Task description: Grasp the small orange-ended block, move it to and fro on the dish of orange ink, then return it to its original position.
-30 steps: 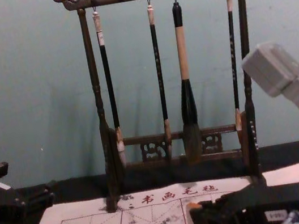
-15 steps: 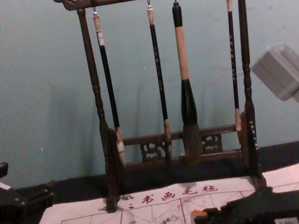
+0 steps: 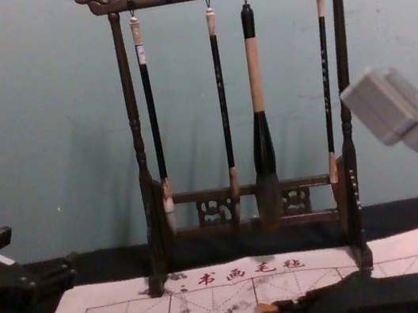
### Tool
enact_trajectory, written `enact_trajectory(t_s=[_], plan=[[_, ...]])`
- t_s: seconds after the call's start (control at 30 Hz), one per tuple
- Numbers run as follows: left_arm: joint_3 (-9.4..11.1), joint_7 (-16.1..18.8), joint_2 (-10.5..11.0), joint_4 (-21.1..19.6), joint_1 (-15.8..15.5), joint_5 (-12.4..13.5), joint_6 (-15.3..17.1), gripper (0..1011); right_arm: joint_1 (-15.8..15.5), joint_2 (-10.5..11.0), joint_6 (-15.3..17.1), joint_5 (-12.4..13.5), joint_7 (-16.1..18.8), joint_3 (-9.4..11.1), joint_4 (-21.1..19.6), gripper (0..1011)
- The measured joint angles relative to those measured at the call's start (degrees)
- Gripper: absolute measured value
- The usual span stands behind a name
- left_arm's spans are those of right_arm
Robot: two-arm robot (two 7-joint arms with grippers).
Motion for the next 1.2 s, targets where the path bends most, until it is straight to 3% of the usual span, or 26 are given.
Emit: enact_trajectory(t_s=[0.73, 1.2], plan=[[0.00, 0.00, 0.00, 0.00, 0.00, 0.00, 0.00, 1001, 1.91, -2.14, 0.07, -0.35, -0.90, -1.68, 2.04, 108], [0.00, 0.00, 0.00, 0.00, 0.00, 0.00, 0.00, 1001, 2.66, -3.22, -0.09, -0.69, -1.68, -0.93, 3.16, 108]])
